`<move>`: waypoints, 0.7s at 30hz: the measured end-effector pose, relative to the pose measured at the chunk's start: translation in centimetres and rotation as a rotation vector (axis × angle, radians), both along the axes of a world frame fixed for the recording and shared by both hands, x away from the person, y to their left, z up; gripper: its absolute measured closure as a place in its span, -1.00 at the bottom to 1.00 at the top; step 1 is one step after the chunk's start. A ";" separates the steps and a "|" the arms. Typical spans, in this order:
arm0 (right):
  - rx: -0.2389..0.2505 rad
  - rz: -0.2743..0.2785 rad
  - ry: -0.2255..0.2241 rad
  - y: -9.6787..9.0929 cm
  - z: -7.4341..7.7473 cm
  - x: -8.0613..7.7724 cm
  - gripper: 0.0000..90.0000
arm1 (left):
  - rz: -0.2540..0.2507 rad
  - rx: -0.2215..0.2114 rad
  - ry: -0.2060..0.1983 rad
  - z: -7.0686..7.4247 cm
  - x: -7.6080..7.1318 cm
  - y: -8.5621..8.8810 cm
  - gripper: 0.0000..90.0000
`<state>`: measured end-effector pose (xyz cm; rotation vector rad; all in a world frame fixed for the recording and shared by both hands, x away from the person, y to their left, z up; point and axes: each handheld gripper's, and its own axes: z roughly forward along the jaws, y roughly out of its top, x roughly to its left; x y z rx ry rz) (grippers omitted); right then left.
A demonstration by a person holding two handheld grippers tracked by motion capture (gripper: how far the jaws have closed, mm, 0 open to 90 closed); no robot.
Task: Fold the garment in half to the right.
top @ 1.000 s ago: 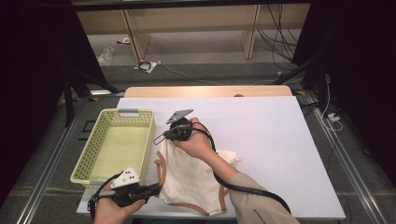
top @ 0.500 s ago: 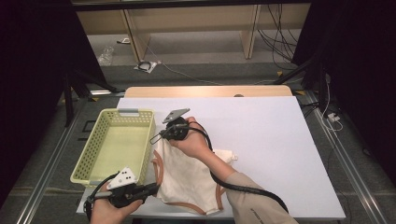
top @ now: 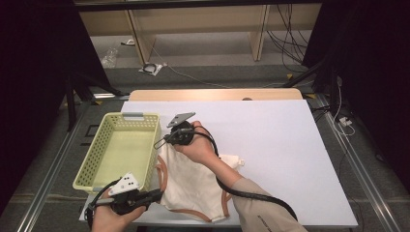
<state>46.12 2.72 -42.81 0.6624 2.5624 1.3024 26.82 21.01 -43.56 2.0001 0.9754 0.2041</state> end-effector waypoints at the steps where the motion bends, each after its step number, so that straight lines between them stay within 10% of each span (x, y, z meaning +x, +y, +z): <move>1: -0.001 0.001 0.000 0.0 0.0 0.0 0.99 | 0.000 0.000 0.004 -0.1 0.1 0.0 0.90; 21: 0.019 -0.022 -0.004 -2.1 -0.8 -0.2 0.99 | -0.009 -0.013 -0.010 -0.3 -0.1 -1.4 0.90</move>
